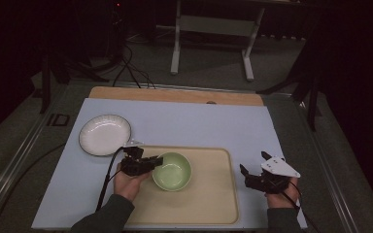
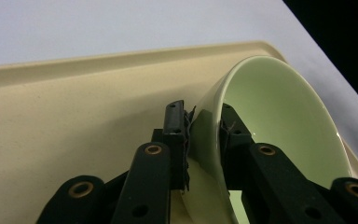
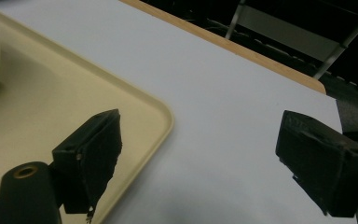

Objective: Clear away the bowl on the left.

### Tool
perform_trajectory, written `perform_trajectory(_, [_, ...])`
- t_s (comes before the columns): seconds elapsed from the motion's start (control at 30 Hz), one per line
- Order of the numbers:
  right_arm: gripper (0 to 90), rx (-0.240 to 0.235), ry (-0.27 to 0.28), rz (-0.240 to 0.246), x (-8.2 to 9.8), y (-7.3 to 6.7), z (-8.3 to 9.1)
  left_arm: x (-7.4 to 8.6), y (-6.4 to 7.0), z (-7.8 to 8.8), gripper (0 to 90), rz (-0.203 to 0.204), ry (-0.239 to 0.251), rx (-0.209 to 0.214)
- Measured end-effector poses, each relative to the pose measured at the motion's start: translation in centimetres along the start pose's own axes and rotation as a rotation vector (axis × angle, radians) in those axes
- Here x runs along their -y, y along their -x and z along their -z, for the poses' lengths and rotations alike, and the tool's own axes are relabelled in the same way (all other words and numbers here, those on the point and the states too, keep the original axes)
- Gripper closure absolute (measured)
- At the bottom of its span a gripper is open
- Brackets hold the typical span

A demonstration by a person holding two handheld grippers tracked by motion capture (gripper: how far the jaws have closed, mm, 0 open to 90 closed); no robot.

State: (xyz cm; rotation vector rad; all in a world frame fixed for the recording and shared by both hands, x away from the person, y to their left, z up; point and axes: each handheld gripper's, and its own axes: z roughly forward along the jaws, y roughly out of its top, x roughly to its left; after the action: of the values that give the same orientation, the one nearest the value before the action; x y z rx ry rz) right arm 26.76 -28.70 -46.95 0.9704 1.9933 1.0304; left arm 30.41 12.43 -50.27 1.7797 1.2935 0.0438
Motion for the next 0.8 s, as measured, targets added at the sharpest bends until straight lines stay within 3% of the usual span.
perform_trajectory(0.17, [13.8,0.0,-0.002,0.001,0.0,-0.01,-0.02,0.22,0.16,-0.44,78.0,0.004,-0.011,0.016])
perform_trajectory(0.4, [13.8,-0.002,-0.004,0.003,-0.01,-0.03,-0.05,0.36,0.07,-0.79,79.9,-0.012,-0.012,-0.014])
perform_trajectory(0.8, [13.8,-0.003,-0.005,0.005,-0.01,-0.09,-0.08,0.49,0.14,-1.05,79.6,-0.039,-0.01,-0.025])
